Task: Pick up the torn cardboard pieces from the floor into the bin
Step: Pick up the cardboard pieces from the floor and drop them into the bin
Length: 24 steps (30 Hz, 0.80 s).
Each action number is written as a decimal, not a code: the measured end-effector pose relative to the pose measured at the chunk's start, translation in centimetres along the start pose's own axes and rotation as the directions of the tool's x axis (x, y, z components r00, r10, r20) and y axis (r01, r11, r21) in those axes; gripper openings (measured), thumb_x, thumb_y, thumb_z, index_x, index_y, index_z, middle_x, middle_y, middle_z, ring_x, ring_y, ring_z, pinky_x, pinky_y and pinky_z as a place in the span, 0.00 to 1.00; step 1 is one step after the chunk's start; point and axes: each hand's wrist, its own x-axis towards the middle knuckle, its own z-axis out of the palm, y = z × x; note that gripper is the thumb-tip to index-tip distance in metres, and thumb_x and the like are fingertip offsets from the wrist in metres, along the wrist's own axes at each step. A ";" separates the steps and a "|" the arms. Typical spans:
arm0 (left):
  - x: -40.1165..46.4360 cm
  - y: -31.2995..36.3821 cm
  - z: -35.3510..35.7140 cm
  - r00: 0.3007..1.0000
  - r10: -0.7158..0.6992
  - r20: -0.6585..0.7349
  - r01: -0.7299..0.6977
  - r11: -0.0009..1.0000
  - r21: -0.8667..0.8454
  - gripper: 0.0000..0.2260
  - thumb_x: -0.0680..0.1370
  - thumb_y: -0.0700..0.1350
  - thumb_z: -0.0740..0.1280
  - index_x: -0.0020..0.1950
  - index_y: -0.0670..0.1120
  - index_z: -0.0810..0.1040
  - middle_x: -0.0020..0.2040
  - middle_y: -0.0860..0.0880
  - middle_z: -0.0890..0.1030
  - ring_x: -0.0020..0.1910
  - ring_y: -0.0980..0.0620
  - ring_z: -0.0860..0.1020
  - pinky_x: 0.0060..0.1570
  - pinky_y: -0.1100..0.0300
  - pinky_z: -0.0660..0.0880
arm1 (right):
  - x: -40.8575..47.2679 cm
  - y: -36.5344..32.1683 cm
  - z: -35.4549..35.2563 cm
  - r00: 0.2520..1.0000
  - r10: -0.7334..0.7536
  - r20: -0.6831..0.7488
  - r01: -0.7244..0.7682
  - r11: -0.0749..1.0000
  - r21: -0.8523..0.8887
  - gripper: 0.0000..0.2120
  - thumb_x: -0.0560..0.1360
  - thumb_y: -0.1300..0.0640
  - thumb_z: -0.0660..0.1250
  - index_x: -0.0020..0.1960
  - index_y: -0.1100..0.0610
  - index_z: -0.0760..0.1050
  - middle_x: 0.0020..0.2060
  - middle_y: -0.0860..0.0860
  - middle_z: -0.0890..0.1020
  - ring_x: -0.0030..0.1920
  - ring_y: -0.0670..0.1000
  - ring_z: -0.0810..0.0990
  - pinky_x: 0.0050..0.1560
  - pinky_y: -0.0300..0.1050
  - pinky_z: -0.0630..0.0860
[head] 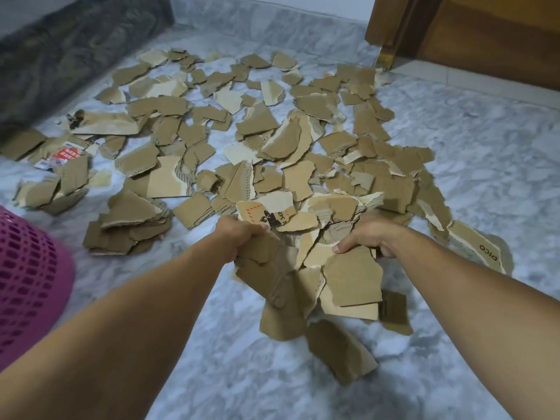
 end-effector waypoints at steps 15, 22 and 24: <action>-10.4 14.1 -13.2 0.950 0.198 -0.243 -0.153 0.969 0.193 0.23 0.71 0.45 0.76 0.63 0.43 0.75 0.47 0.46 0.80 0.48 0.46 0.80 0.45 0.54 0.78 | -10.0 -18.2 -2.5 0.980 -0.050 0.191 0.114 0.933 -0.341 0.10 0.66 0.65 0.79 0.43 0.65 0.80 0.43 0.60 0.85 0.45 0.58 0.84 0.53 0.54 0.80; -17.3 18.0 -21.7 0.882 0.278 -0.381 -0.200 0.952 0.231 0.22 0.71 0.46 0.77 0.61 0.44 0.76 0.48 0.48 0.79 0.40 0.51 0.77 0.34 0.58 0.75 | -15.6 -26.4 0.1 0.932 -0.208 0.297 0.315 0.870 -0.380 0.36 0.42 0.57 0.87 0.47 0.65 0.82 0.51 0.61 0.85 0.55 0.62 0.82 0.63 0.62 0.74; -19.0 18.5 -24.3 0.856 0.299 -0.423 -0.214 0.948 0.236 0.21 0.70 0.47 0.78 0.60 0.44 0.78 0.47 0.48 0.79 0.40 0.51 0.78 0.36 0.58 0.77 | -17.1 -28.4 1.2 0.906 -0.251 0.340 0.373 0.853 -0.364 0.36 0.41 0.58 0.87 0.48 0.65 0.82 0.48 0.60 0.85 0.55 0.62 0.82 0.63 0.61 0.75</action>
